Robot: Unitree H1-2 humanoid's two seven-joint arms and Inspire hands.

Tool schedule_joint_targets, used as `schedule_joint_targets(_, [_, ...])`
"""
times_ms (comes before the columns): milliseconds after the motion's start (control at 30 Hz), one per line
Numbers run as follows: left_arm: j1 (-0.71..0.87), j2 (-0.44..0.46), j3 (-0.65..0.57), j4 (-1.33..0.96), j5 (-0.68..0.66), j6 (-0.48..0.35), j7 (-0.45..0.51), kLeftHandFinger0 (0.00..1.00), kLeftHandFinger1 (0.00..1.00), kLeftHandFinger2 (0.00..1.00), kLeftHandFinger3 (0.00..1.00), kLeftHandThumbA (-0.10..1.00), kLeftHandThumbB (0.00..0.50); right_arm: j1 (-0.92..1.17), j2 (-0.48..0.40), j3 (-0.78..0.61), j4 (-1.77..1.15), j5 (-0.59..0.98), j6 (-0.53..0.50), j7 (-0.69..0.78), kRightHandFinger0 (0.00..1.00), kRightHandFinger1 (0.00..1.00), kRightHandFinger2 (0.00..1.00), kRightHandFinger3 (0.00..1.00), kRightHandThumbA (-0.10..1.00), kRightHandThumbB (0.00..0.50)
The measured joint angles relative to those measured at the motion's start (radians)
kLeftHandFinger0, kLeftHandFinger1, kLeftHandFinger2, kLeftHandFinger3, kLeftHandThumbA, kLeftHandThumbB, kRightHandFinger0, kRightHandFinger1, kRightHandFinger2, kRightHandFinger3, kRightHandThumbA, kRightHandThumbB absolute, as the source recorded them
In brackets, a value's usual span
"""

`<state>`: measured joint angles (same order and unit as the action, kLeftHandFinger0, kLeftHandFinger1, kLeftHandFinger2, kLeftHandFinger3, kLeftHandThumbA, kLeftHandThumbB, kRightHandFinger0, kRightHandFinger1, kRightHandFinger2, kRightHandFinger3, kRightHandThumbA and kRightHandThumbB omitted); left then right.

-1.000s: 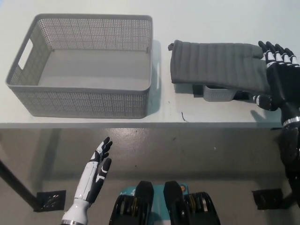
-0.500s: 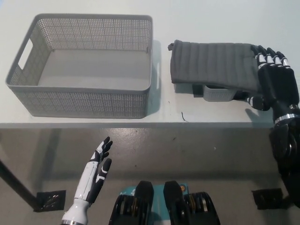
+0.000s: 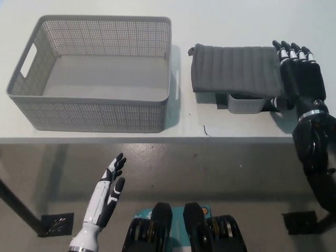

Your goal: Usethe right hand to pick up a oven gloves on top of a leveled container and place it into another larger container on the left side

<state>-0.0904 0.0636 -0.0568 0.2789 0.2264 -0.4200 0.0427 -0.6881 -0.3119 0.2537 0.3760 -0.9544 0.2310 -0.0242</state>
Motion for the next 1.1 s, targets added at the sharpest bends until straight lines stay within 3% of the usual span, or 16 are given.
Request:
schedule_joint_targets(300, [0.000,0.000,0.000,0.003,-0.005,-0.002,-0.001,1.00,1.00,1.00,1.00,1.00,0.106,-0.041,-0.003,0.025,0.092,0.005,-0.006,-0.004,1.00,1.00,1.00,1.00,1.00,0.230])
schedule_joint_targets(633, [-0.003,0.000,0.001,0.012,-0.013,-0.009,-0.001,1.00,1.00,1.00,1.00,1.00,0.124,-0.108,-0.004,0.079,0.252,0.021,-0.009,0.001,1.00,1.00,1.00,1.00,1.00,0.263])
schedule_joint_targets(667, [-0.004,0.000,0.001,0.013,-0.014,-0.009,-0.001,1.00,1.00,1.00,1.00,1.00,0.119,-0.118,-0.004,0.092,0.278,0.021,-0.009,0.001,1.00,1.00,1.00,1.00,0.92,0.251])
schedule_joint_targets(700, [-0.004,0.000,0.001,0.015,-0.015,-0.010,-0.001,1.00,1.00,1.00,1.00,1.00,0.118,-0.126,-0.004,0.103,0.302,0.020,-0.009,-0.001,1.00,1.00,1.00,1.00,0.61,0.213])
schedule_joint_targets(733, [-0.004,0.000,0.001,0.017,-0.017,-0.010,-0.001,1.00,1.00,1.00,1.00,1.00,0.123,-0.140,-0.002,0.115,0.340,0.019,-0.009,-0.009,0.82,0.88,0.98,1.00,0.41,0.241])
schedule_joint_targets(767, [-0.004,0.000,0.001,0.018,-0.019,-0.010,-0.001,1.00,1.00,1.00,1.00,1.00,0.126,-0.150,0.000,0.122,0.368,0.019,-0.010,-0.017,0.32,0.48,0.58,0.67,0.13,0.254])
schedule_joint_targets(800, [-0.004,-0.001,0.001,0.019,-0.020,-0.010,-0.002,1.00,1.00,1.00,1.00,1.00,0.122,-0.158,0.003,0.123,0.407,0.019,-0.011,-0.036,0.06,0.22,0.31,0.38,-0.05,0.184])
schedule_joint_targets(833, [-0.003,-0.001,0.001,0.020,-0.021,-0.010,-0.002,1.00,1.00,1.00,1.00,1.00,0.121,-0.160,0.004,0.124,0.425,0.020,-0.012,-0.048,0.01,0.11,0.31,0.39,-0.09,0.198])
schedule_joint_targets(867, [-0.003,-0.001,0.001,0.023,-0.021,-0.010,-0.002,1.00,1.00,1.00,1.00,1.00,0.123,-0.161,0.006,0.123,0.444,0.020,-0.018,-0.072,0.00,0.12,0.43,0.49,-0.10,0.183])
schedule_joint_targets(900, [-0.002,0.000,0.001,0.025,-0.021,-0.010,-0.002,1.00,1.00,1.00,1.00,1.00,0.122,-0.161,0.008,0.123,0.463,0.021,-0.023,-0.095,0.00,0.28,0.67,0.69,-0.10,0.161])
schedule_joint_targets(933, [-0.002,0.000,0.001,0.028,-0.021,-0.010,-0.002,1.00,1.00,1.00,1.00,1.00,0.121,-0.161,0.010,0.123,0.481,0.022,-0.028,-0.119,0.00,0.32,0.73,0.76,-0.10,0.160])
schedule_joint_targets(967, [-0.001,0.000,0.001,0.030,-0.021,-0.010,-0.002,1.00,1.00,1.00,1.00,1.00,0.123,-0.161,0.011,0.122,0.493,0.022,-0.032,-0.140,0.00,0.31,0.68,0.69,-0.10,0.146])
schedule_joint_targets(1000, [-0.001,0.000,0.001,0.031,-0.021,-0.010,-0.002,1.00,1.00,1.00,1.00,1.00,0.124,-0.161,0.012,0.120,0.505,0.023,-0.040,-0.164,0.00,0.21,0.53,0.58,-0.10,0.135])
schedule_joint_targets(1067, [-0.001,0.000,0.001,0.032,-0.021,-0.010,-0.002,1.00,1.00,1.00,1.00,1.00,0.123,-0.161,0.014,0.116,0.527,0.025,-0.061,-0.216,0.00,0.09,0.38,0.42,-0.10,0.121])
schedule_joint_targets(1100, [-0.001,0.000,0.001,0.032,-0.021,-0.010,-0.003,1.00,1.00,1.00,1.00,1.00,0.123,-0.161,0.016,0.114,0.535,0.026,-0.070,-0.237,0.00,0.09,0.38,0.36,-0.10,0.128])
